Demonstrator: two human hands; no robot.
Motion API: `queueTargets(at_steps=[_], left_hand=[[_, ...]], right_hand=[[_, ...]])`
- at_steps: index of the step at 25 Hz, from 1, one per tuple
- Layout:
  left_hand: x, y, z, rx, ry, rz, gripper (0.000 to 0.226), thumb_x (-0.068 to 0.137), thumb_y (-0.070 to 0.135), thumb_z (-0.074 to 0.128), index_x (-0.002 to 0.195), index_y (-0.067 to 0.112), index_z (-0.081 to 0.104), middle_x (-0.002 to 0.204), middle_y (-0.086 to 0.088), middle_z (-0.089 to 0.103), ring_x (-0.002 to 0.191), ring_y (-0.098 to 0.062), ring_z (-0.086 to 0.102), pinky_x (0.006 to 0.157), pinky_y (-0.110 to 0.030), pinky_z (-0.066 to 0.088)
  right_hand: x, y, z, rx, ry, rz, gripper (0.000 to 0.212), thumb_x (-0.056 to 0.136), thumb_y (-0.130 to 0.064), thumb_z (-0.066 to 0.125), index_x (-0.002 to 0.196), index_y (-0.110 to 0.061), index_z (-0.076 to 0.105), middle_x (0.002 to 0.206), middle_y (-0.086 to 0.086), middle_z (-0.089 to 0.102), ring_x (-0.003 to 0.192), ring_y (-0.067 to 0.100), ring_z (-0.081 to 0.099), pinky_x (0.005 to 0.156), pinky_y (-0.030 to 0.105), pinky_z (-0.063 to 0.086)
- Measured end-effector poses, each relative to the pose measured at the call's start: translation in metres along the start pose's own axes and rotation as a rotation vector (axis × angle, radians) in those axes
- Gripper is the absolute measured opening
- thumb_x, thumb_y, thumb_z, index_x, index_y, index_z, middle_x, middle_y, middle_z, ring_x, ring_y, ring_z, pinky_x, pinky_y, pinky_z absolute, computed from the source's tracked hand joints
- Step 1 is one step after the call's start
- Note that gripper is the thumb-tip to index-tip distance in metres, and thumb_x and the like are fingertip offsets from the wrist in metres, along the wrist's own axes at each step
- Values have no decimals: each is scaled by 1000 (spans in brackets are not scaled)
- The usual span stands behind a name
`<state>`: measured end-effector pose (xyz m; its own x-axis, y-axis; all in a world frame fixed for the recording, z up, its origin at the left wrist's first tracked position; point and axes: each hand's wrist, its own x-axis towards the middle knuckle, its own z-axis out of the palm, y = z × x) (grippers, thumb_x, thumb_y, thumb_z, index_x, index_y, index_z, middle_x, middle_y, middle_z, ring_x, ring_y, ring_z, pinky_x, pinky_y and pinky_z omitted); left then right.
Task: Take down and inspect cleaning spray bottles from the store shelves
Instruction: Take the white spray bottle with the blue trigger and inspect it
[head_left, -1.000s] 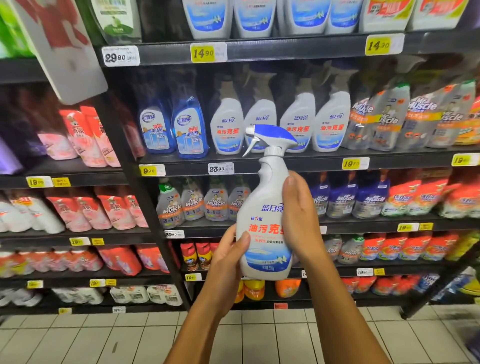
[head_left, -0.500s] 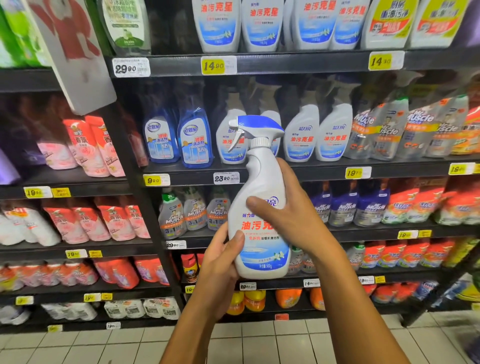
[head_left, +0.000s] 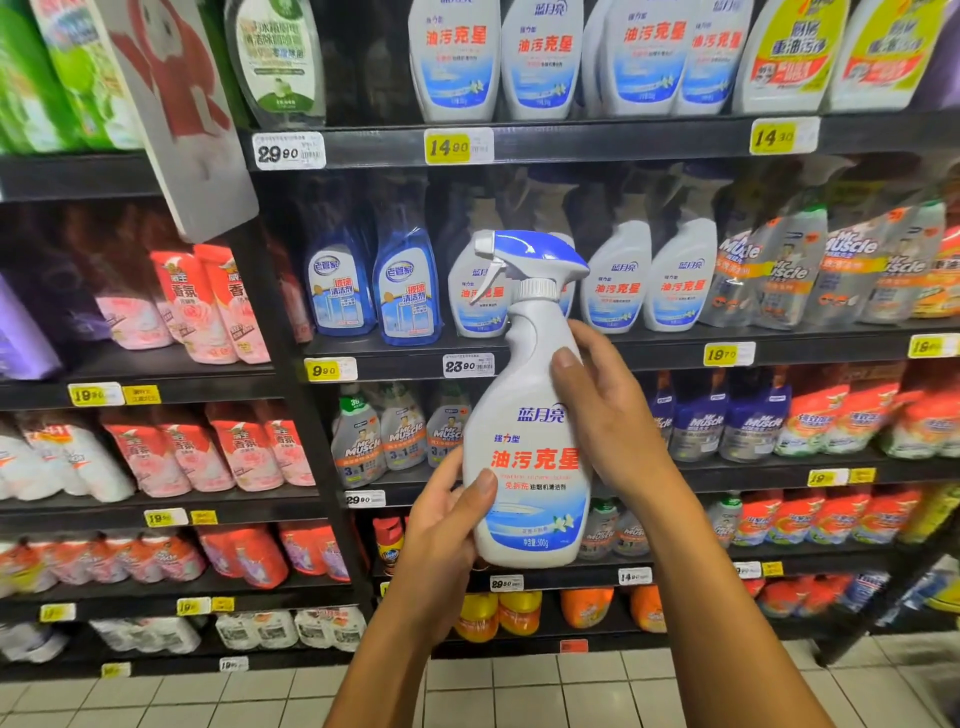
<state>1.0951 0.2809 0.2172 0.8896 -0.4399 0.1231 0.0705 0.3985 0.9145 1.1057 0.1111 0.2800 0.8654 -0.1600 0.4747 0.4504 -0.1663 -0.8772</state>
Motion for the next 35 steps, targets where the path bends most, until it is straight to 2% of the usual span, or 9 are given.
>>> queueTargets(at_steps=[5,11,18,22,26,29,31,33,35], left_hand=[[-2,-4,-4,-34,-63,22,37,80,32,69,117,35,66,120,-10,70,109,-30,68,76,-32,59],[-3,-10,-8,-111,-70,22,48,85,20,61,132,21,53,123,-15,68,113,-34,66,78,-35,59],[-6,-10,-8,-123,-57,28,48,80,25,67,127,26,59,123,-14,68,112,-34,66,77,-36,59],[-7,-10,-9,-132,-44,31,38,83,22,63,120,27,65,120,-13,70,110,-31,68,76,-33,60],[-7,-11,-9,-136,-27,16,46,83,22,63,128,21,56,120,-13,70,110,-32,68,75,-34,60],[-7,-8,-7,-97,-26,41,49,78,29,70,126,26,60,121,-12,70,109,-32,68,75,-34,60],[-5,-5,-4,-55,-3,64,41,77,31,71,118,35,66,118,-9,71,108,-30,69,74,-33,60],[-4,-4,-2,-29,19,96,38,77,31,71,114,38,67,117,-7,72,106,-29,70,75,-31,60],[-3,-4,0,-8,26,126,37,79,31,74,114,39,67,116,-7,72,105,-28,70,76,-31,59]], right_hand=[[20,-25,7,-150,128,-53,44,76,-64,66,103,-29,62,94,-16,72,81,0,68,64,17,50],[17,-32,12,-150,169,-67,63,92,-63,43,84,-1,53,84,20,64,70,13,54,63,41,48],[18,-39,9,-149,128,-50,62,97,-57,40,93,0,63,87,15,70,74,19,65,66,36,51],[17,-33,6,-18,75,-36,46,98,-51,40,97,-15,69,93,4,75,86,19,70,79,39,54],[18,-31,8,6,53,-38,41,98,-50,40,91,-22,69,85,-3,74,81,10,68,74,29,54],[20,-35,12,-58,100,-79,40,97,-50,47,71,-22,59,62,-8,62,59,0,55,55,19,45],[22,-36,12,-99,124,-76,47,96,-53,47,74,-12,53,65,1,62,60,6,52,55,27,44],[25,-33,10,-137,100,-39,62,95,-59,41,91,1,55,87,20,66,71,24,59,66,40,50],[25,-30,10,-121,103,-29,60,96,-60,38,97,-5,60,92,14,70,82,26,67,73,42,53]])
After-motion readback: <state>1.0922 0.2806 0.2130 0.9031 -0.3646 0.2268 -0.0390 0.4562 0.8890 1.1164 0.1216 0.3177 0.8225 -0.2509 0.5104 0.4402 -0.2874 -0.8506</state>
